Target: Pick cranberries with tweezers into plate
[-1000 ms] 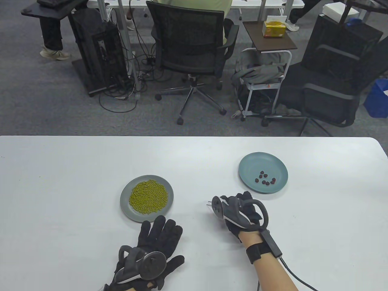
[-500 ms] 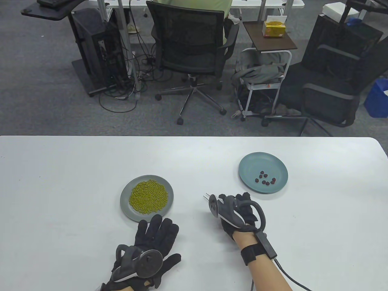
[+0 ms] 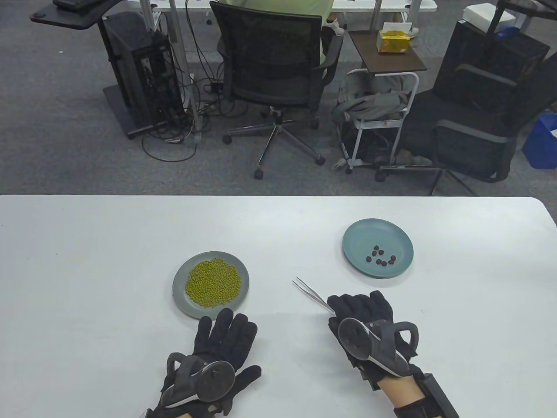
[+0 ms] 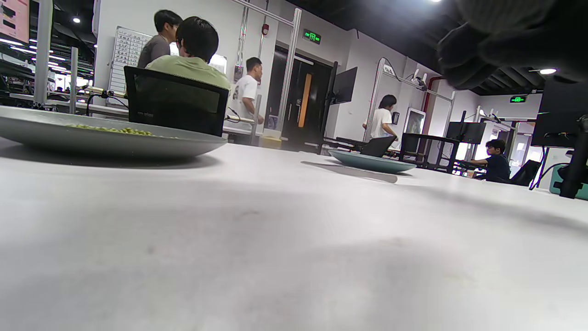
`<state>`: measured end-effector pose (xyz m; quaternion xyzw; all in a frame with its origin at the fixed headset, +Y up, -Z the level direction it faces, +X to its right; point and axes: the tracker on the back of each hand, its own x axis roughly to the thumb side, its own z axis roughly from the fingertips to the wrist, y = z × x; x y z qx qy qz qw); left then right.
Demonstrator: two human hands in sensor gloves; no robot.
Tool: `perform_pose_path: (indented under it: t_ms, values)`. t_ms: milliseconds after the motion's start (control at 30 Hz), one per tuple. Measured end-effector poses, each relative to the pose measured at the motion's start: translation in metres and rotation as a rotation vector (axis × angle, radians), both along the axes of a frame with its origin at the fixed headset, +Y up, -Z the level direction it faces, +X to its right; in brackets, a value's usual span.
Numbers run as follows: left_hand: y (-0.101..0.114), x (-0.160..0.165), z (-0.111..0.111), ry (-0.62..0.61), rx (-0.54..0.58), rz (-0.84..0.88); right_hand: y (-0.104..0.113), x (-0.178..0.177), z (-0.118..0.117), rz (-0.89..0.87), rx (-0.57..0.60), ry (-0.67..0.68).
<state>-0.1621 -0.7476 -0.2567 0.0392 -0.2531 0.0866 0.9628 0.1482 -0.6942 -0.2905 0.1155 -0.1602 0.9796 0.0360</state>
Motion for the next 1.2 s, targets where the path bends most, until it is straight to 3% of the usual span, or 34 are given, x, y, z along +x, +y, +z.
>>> perform_pose_path:
  t_ms: [233, 567, 1200]
  values:
    - [-0.006, 0.002, -0.003, 0.0, -0.02, 0.012, -0.023, 0.009, 0.024, -0.036, 0.032, 0.046]
    - [-0.008, 0.001, -0.005, 0.031, -0.015, -0.023, -0.037, 0.008, 0.015, 0.054, -0.089, 0.051]
    - [-0.009, -0.002, -0.012, 0.034, -0.052, -0.03, -0.049, 0.0, 0.01, 0.029, -0.157, 0.085]
